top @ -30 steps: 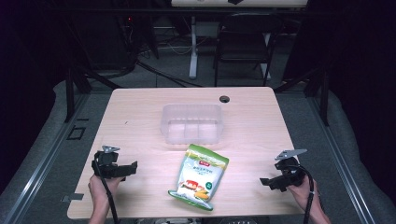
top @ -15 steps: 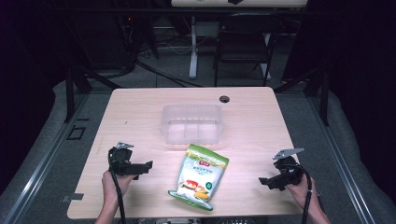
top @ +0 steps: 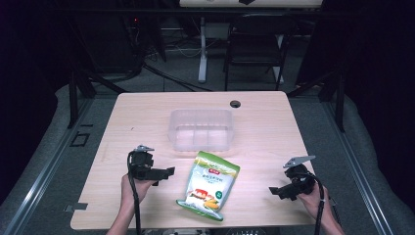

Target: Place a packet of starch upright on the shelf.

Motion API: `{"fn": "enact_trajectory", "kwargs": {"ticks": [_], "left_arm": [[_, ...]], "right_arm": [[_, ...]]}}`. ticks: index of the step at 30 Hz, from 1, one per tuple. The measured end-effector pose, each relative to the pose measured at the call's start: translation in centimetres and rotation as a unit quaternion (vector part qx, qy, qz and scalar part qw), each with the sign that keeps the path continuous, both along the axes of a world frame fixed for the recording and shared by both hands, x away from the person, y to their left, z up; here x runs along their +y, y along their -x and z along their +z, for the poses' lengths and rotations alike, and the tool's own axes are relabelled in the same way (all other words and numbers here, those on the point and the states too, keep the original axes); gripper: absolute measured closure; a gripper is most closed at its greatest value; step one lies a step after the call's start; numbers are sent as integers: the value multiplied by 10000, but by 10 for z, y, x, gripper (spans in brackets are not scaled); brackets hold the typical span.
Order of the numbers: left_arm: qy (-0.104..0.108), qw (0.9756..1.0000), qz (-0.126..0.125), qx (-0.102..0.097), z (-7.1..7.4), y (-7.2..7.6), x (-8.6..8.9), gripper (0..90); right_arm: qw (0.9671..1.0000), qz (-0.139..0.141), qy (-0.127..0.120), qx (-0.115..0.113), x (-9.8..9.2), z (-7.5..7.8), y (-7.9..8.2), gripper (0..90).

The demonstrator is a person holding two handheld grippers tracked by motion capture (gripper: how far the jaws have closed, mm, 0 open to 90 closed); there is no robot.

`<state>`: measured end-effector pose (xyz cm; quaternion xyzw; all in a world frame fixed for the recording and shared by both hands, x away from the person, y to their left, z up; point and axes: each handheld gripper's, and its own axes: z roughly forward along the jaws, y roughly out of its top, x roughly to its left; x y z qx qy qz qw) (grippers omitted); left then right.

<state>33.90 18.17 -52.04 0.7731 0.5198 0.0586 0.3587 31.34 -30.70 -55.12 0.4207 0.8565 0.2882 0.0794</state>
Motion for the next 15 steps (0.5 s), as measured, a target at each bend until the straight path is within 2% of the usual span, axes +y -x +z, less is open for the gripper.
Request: {"fn": "enact_trajectory", "kwargs": {"ticks": [1,4,5,8,15], "left_arm": [[74,10000,-40,45,0,-3,-4,55],[83,9999,-74,39,-1,-5,-9,68],[74,9999,-126,49,-2,-6,-16,70],[97,9997,-225,50,-4,-8,-25,81],[288,9990,-316,135,-8,-16,-34,113]], "right_arm": [[10000,-12,-3,-13,-1,0,0,51],[10000,-47,8,18,-2,-1,0,52],[10000,-54,-17,19,-3,0,0,52],[10000,-55,22,-10,-3,1,1,52],[10000,-24,7,26,-2,0,0,52]]}}
